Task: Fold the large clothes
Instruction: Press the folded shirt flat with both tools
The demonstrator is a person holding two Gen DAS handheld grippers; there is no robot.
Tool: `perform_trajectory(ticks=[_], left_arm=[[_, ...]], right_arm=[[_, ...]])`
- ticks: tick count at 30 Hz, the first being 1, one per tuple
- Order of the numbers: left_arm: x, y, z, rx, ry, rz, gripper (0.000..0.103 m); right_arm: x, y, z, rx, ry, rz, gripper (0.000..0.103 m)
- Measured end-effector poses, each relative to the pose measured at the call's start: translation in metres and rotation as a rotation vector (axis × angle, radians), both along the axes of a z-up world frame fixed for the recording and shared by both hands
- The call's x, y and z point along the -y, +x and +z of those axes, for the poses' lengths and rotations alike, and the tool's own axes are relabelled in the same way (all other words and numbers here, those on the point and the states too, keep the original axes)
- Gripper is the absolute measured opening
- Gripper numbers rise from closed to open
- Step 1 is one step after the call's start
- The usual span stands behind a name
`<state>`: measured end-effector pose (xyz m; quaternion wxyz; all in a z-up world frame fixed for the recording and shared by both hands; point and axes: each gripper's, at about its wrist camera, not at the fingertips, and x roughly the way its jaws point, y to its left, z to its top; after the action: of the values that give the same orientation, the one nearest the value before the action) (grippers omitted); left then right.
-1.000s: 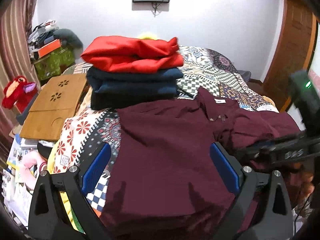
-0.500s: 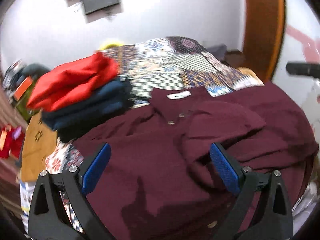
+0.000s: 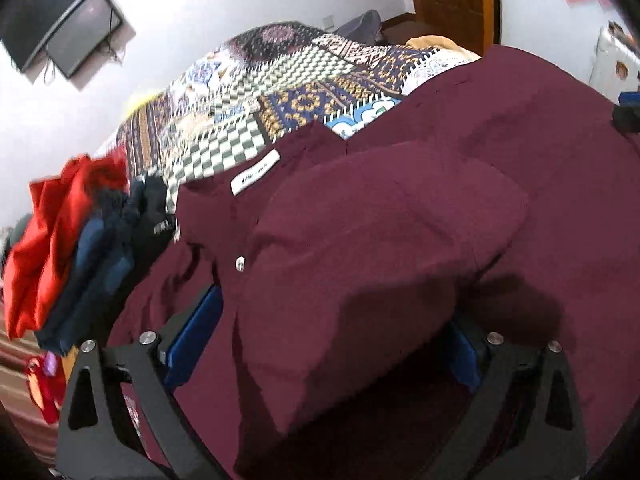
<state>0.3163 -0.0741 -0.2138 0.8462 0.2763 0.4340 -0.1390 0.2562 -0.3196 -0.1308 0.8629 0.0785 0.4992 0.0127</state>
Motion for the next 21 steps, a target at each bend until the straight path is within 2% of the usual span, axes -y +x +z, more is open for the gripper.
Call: perform_trajectory(ticks=[2,4,5,7,9,11,15,18,21], left_arm=[[0.002,0.0,0.005,0.051,-0.013,-0.016,0.086],[0.003,-0.001,0.012,0.095,-0.03,-0.027,0.062],[0.002,0.0,0.017,0.108,-0.049,-0.027,0.055],[-0.007,0.002,0.03,0.107,-0.112,-0.014,0.026],[-0.022,0.002,0.043,0.079,-0.199,0.009,0.015],[-0.051,-0.001,0.061,0.08,-0.323,0.068,0.014],[-0.113,-0.01,0.076,0.087,-0.455,0.223,0.013],[-0.158,-0.016,0.071,0.107,-0.434,0.356,0.013],[-0.198,-0.024,0.051,0.057,-0.44,0.474,0.013]], right_arm=[[0.004,-0.004,-0.002,0.001,0.009,-0.013,0.073],[0.004,-0.003,0.0,0.003,0.016,-0.017,0.073],[0.004,-0.003,0.001,0.003,0.018,-0.016,0.073],[0.001,-0.002,0.003,0.003,0.012,-0.016,0.073],[-0.002,0.0,0.006,0.009,-0.008,-0.018,0.073],[-0.005,0.001,0.009,0.026,-0.02,-0.009,0.073],[-0.014,0.002,0.013,0.049,0.015,0.025,0.073],[-0.024,0.006,0.009,0.034,0.002,0.039,0.073],[-0.034,0.007,0.003,0.02,-0.016,0.05,0.073]])
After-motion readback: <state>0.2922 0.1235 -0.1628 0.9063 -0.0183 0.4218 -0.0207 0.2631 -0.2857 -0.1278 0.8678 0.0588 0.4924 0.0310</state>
